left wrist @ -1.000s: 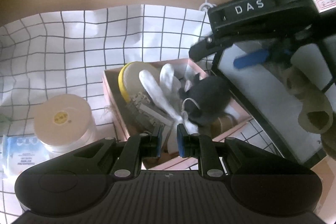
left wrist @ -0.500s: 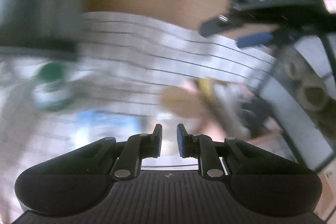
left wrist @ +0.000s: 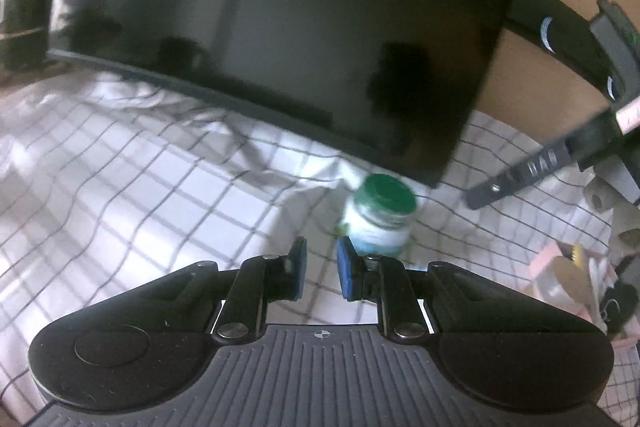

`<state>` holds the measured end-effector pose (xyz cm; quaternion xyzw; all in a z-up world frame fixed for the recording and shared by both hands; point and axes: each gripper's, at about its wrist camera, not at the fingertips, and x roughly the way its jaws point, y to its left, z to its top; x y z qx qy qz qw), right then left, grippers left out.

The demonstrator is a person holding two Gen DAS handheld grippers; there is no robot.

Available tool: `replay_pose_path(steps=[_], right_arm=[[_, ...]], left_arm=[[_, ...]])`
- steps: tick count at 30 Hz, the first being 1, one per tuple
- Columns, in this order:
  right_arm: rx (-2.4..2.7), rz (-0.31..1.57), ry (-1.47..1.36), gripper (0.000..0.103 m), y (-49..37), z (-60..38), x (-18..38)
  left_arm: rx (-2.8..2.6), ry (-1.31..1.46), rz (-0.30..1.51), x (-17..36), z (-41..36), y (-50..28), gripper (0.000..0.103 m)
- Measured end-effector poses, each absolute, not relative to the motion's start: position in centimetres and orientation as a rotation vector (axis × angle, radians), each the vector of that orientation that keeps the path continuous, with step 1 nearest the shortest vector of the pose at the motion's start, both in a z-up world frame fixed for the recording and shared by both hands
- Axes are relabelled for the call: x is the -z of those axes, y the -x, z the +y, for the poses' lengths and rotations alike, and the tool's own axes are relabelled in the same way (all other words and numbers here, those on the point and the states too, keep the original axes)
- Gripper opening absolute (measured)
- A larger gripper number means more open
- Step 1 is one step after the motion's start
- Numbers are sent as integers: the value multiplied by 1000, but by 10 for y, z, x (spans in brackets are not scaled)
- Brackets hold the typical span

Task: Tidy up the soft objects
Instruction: 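Move both open tools back toward the green-lidded jar on the table, then close the right tool on the green plastic clip beside the jar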

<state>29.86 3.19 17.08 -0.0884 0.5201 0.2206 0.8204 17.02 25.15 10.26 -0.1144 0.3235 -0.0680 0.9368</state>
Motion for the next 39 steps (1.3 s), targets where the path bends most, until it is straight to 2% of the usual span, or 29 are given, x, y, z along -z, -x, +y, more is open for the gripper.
replay_pose_path(steps=[2,4,25,35,36,39], right_arm=[[-502,1060,392,38,-298,42,-167],[-529,1074,461,33,-305,43,-160],[-726,1182,533,33,-353,47,-84],[-773,1139,599,33,-357,63,-52],[-768,1135,609,32,-357,63,-49],[-772,1158,580,18,-358,64,-42]], left_arm=[[133,269,671,-94,260,-167,19],[140,301,693,-85,263,-163,19],[238,380,769,-44,251,-164,19],[192,396,781,-37,263,-164,19],[191,396,784,-37,263,-164,19],[198,388,789,-36,261,-165,19]])
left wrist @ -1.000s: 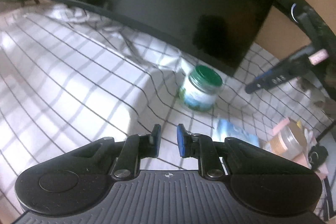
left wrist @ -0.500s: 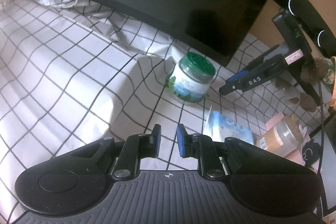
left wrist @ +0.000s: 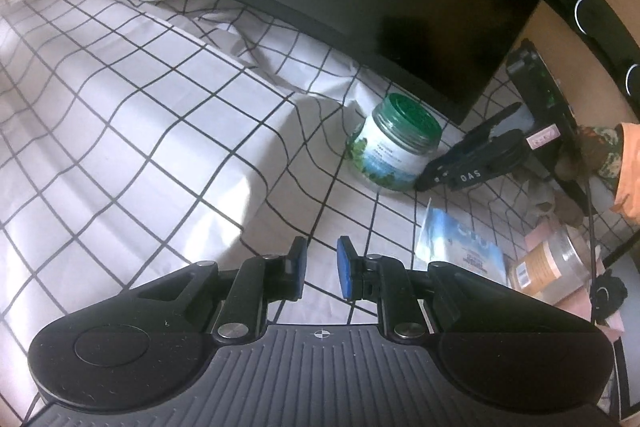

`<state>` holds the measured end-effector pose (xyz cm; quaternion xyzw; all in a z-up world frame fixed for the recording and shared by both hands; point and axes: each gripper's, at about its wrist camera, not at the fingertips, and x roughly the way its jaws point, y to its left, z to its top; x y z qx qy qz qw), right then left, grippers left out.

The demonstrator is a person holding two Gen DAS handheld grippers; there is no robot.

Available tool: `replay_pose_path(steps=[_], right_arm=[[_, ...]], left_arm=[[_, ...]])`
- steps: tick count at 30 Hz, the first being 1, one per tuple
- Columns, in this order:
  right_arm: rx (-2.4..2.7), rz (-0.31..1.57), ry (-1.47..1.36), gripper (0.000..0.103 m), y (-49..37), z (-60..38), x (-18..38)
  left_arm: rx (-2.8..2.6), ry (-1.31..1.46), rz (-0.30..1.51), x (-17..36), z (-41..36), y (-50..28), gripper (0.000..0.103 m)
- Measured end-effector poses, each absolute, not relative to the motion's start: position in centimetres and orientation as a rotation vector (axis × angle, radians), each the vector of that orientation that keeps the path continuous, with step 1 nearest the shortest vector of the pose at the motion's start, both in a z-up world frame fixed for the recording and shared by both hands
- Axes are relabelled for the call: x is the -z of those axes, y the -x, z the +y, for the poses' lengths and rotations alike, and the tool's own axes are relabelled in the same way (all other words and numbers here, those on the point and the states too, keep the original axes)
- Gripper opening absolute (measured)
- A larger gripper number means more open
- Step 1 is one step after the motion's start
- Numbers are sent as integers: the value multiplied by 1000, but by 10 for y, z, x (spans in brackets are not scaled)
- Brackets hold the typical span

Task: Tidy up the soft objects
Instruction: 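Close the right tool on the green plastic clip beside the jar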

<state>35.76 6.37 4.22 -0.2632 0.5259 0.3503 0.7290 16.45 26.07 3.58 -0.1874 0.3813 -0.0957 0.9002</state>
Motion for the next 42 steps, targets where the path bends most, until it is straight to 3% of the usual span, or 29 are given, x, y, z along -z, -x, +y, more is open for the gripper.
replay_pose_path(steps=[2,6,7,15,17,21,22,25,42], right_arm=[[-764,1159,577,11,-358,63,-42],[-733,1217,514,10,-357,41,-52],[-715,1227,502,0,-355,35,-57],[-643,1252,351,0,-312,4,-115],[-606,1238,346,3,-306,3,-118],[-623,1169,446,38,-311,19,-114],[-643,1137,502,40,-311,22,-113],[-669,1141,577,40,-322,29,-98],[-761,1397,344,39,-394,37,-39]], left_arm=[[204,383,795,-35,258,-165,19],[230,380,801,-36,250,-169,19],[241,376,800,-37,248,-171,19],[305,350,829,-42,229,-183,19],[319,347,838,-42,226,-184,19],[350,335,823,-49,225,-180,19],[360,332,820,-49,226,-178,19],[373,328,826,-48,228,-174,19],[288,368,884,-28,232,-170,19]])
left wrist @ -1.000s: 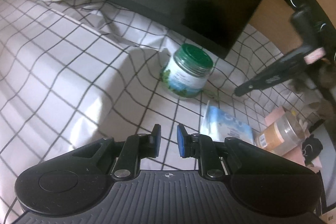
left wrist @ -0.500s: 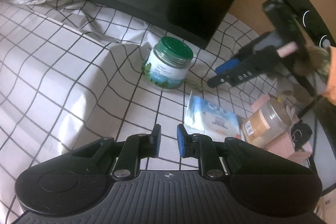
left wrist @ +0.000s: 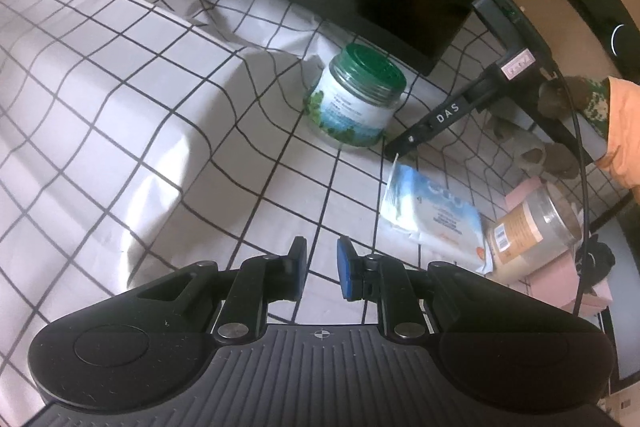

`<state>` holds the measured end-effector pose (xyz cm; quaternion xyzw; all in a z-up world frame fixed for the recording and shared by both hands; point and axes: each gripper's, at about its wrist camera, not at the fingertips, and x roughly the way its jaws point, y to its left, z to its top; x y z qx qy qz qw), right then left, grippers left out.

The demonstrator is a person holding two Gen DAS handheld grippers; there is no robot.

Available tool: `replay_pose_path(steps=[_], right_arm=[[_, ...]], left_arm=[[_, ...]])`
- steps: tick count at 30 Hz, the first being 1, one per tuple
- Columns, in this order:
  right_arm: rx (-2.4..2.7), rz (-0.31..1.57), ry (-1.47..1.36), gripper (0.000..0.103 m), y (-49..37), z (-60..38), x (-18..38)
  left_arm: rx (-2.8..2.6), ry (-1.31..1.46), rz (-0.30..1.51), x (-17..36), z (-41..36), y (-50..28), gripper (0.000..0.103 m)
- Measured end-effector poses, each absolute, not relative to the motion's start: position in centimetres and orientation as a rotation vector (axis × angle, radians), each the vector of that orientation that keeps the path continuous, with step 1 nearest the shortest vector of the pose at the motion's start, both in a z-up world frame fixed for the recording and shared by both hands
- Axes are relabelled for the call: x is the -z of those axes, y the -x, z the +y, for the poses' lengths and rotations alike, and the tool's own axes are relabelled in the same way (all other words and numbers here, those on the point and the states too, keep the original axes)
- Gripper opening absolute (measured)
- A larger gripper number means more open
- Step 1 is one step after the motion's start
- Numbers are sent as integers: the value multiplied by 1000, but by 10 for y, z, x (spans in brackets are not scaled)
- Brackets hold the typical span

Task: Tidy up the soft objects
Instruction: 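Close the right tool on the green plastic clip beside the jar, then lift the green clip with the right tool and move toward the wet-wipes pack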

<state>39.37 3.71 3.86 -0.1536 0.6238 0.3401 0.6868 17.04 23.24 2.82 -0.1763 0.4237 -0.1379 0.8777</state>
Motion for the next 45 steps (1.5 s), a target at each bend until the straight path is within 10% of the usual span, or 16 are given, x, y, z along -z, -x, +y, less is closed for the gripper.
replay_pose_path(steps=[3,24,45], right_arm=[[-747,1400,371,19,-395,39,-40],[-493,1131,67,19,-263,-60,-187],[-351,1232,75,20,-125,-11,-64]], left_arm=[[299,361,886,-27,229,-171,19],[628,96,812,-65,163,-237,19],[902,-404,997,-17,43,-318,18]])
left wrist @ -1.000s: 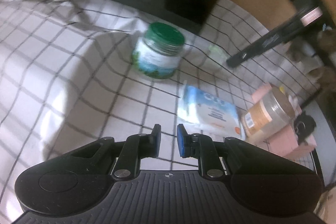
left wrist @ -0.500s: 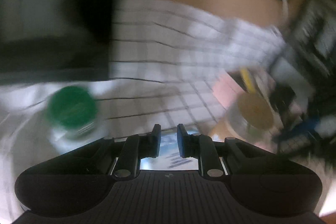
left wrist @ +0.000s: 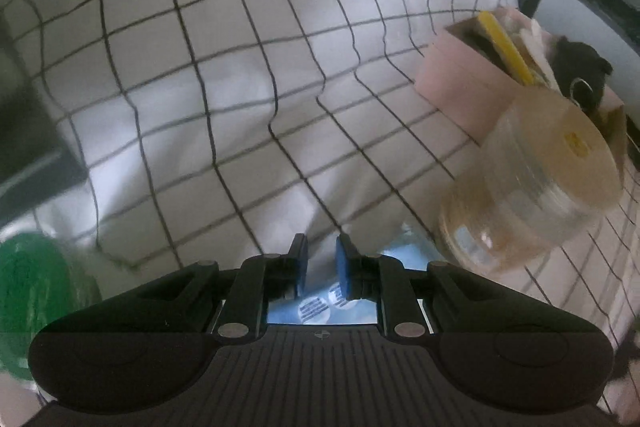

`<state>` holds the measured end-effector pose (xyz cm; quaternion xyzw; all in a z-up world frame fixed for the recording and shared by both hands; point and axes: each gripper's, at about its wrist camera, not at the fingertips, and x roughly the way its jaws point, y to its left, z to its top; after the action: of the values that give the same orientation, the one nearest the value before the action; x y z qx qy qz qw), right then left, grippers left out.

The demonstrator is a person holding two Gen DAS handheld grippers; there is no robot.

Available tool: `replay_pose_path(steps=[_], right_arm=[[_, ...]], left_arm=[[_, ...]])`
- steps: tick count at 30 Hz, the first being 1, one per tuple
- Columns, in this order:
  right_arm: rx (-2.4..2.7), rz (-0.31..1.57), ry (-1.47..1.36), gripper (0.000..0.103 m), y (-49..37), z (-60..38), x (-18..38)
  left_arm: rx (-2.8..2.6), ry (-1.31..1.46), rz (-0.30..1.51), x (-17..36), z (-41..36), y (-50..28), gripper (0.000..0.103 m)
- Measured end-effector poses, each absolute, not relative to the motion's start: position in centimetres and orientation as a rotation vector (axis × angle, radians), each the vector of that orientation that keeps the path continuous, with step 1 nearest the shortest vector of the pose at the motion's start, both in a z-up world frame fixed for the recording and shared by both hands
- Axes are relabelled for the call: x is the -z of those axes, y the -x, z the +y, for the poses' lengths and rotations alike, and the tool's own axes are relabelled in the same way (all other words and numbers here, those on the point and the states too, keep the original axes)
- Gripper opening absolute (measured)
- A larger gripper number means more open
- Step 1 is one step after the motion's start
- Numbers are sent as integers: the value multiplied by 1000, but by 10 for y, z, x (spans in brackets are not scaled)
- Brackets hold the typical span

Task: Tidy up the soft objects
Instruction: 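Lift the green clip with the right tool and move toward the wet-wipes pack, then grasp the blue-and-white wet-wipes pack with the left tool while the right holds the clip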

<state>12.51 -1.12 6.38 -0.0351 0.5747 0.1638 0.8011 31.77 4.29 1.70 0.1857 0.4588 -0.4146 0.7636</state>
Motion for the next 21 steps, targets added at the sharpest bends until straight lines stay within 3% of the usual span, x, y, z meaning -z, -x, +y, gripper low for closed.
replay_pose_path(steps=[12,21], right_arm=[[-326,1177,52,20,-155,-8,-56],[-287,1109,116,20,-156,2,-57]], left_arm=[[826,-312,1060,-20,132,-278,18],[874,-383,852,-55,132,-208,20]])
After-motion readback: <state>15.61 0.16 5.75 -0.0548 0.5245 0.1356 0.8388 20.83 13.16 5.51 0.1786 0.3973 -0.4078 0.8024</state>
